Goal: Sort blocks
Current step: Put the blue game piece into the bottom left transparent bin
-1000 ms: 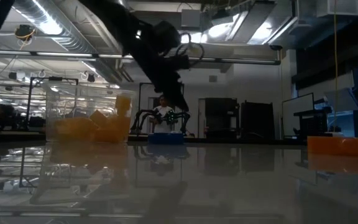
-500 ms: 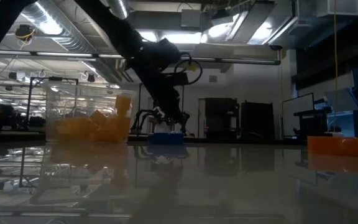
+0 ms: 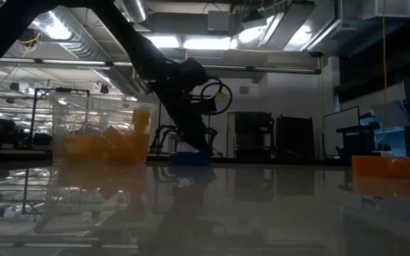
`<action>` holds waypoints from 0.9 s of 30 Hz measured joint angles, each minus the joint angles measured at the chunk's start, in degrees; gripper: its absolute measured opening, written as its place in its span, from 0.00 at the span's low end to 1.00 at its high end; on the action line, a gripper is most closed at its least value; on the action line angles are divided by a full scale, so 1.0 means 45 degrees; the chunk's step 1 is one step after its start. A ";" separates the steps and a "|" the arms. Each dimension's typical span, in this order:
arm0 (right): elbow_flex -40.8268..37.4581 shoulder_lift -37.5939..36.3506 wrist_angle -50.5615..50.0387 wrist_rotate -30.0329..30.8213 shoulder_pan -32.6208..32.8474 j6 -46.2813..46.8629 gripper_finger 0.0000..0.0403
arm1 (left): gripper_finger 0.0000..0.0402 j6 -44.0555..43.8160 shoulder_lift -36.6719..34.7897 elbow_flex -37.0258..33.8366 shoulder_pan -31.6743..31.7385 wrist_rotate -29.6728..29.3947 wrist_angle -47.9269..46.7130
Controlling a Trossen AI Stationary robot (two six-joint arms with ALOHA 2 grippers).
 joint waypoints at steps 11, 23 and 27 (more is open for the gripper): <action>-0.1130 -0.0005 0.0220 -0.0083 0.0000 0.0504 0.53 | 0.52 -0.0096 0.0403 0.0007 0.0282 0.0249 -0.0325; -0.1139 -0.0005 0.0258 -0.0019 0.0000 0.0466 0.53 | 0.46 -0.0408 0.0675 0.0027 0.0276 0.0783 -0.0319; -0.1139 -0.0005 0.0277 0.0212 0.0000 0.0461 0.53 | 0.34 -0.0673 0.0670 0.0017 0.0199 0.0791 -0.0356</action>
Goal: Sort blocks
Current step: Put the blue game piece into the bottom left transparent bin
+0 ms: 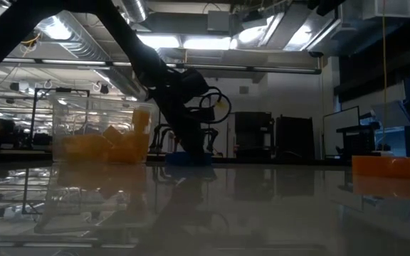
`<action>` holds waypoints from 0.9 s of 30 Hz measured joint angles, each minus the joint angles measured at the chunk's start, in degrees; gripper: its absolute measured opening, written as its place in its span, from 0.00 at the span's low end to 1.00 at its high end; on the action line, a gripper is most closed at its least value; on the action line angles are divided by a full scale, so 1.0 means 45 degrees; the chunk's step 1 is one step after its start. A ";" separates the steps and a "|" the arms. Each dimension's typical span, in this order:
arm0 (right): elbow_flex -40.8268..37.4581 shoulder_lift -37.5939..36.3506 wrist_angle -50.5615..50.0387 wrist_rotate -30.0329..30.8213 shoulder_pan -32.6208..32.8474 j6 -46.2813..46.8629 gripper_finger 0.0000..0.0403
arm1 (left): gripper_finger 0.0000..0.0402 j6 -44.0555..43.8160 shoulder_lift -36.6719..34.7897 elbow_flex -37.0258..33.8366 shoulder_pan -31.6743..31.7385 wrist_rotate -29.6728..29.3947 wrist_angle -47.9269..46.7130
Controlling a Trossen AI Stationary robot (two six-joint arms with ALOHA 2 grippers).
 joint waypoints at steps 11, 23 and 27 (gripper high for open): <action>0.0000 0.0000 0.0093 0.0041 0.0000 -0.0005 0.53 | 0.30 -0.0852 -0.0505 -0.0049 -0.0658 0.0573 -0.0186; 0.0010 0.0000 0.0379 0.0489 -0.0005 -0.0015 0.53 | 0.31 -0.1135 -0.4608 -0.0034 -0.2455 0.1077 -0.3039; 0.0010 0.0000 0.0405 0.0649 -0.0005 -0.0015 0.53 | 0.31 -0.1403 -0.6709 -0.0029 -0.3418 0.1558 -0.5421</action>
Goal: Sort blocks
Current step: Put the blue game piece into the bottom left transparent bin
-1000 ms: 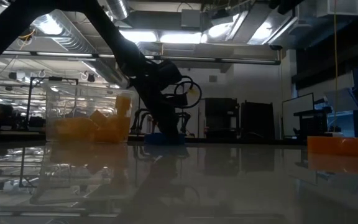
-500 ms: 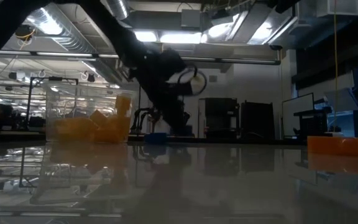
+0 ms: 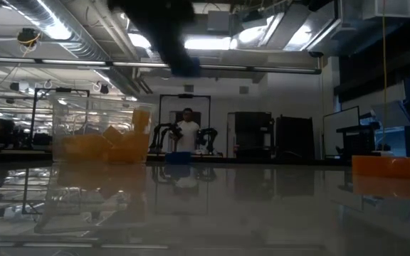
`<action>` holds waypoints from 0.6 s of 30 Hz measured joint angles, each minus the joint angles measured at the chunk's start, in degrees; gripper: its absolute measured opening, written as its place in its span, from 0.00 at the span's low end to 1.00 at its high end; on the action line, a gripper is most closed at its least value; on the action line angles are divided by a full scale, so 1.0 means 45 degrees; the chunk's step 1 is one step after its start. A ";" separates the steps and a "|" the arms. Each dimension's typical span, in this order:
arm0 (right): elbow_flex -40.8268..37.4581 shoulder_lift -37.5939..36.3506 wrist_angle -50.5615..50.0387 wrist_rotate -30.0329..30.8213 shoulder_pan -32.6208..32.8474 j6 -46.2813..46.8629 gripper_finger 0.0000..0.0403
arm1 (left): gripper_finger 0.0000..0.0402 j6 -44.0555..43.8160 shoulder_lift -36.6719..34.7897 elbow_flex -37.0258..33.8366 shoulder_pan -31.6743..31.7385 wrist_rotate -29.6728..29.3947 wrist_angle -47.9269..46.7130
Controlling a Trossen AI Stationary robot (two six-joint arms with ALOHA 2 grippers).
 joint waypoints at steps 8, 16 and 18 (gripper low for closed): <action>0.0000 0.0000 0.0107 0.0744 -0.0277 -0.0077 0.53 | 0.33 -0.2948 -0.3918 0.0015 -0.3045 0.1702 -0.4059; 0.0000 0.0000 0.1832 0.0755 -0.1970 -0.2698 0.53 | 0.33 -0.6322 -0.5662 -0.0969 -0.7794 0.1909 -0.4166; 0.0000 0.0000 0.2684 0.0661 -0.2522 -0.3615 0.53 | 0.33 -0.7108 -0.5678 -0.1442 -0.8867 0.1516 -0.4083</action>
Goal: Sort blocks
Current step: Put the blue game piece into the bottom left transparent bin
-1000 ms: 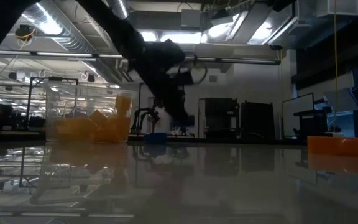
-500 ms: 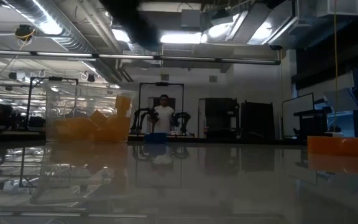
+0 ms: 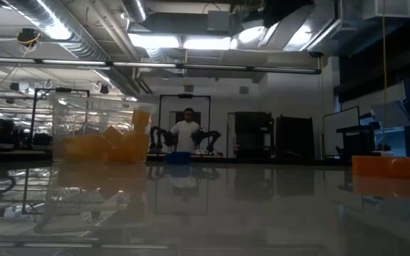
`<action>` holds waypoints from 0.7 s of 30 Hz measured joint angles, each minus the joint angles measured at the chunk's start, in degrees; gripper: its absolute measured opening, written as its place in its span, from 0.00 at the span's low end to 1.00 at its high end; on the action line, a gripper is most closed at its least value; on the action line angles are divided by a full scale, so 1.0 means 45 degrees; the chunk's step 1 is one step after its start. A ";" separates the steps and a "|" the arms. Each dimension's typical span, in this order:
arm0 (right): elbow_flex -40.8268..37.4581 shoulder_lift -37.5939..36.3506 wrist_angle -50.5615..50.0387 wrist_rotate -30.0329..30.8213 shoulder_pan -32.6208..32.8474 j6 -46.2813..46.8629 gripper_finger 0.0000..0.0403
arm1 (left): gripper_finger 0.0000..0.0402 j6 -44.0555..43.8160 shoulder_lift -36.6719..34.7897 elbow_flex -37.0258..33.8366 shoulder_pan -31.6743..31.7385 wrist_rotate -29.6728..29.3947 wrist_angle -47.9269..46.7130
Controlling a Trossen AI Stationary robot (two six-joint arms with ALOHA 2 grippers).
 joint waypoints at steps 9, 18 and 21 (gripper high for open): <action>0.0000 0.0000 0.2834 -0.2294 -0.2367 -0.3440 0.53 | 0.33 -0.2305 0.0040 -0.2393 -0.2549 -0.0488 0.3144; 0.0000 0.0002 0.4041 -0.4413 -0.4480 -0.3809 0.53 | 0.33 -0.3456 0.0040 -0.3597 -0.3307 -0.0513 0.4223; 0.0000 0.0102 0.4219 -0.4823 -0.5122 -0.3807 0.53 | 0.33 -0.3454 0.0040 -0.3935 -0.3407 -0.0507 0.4226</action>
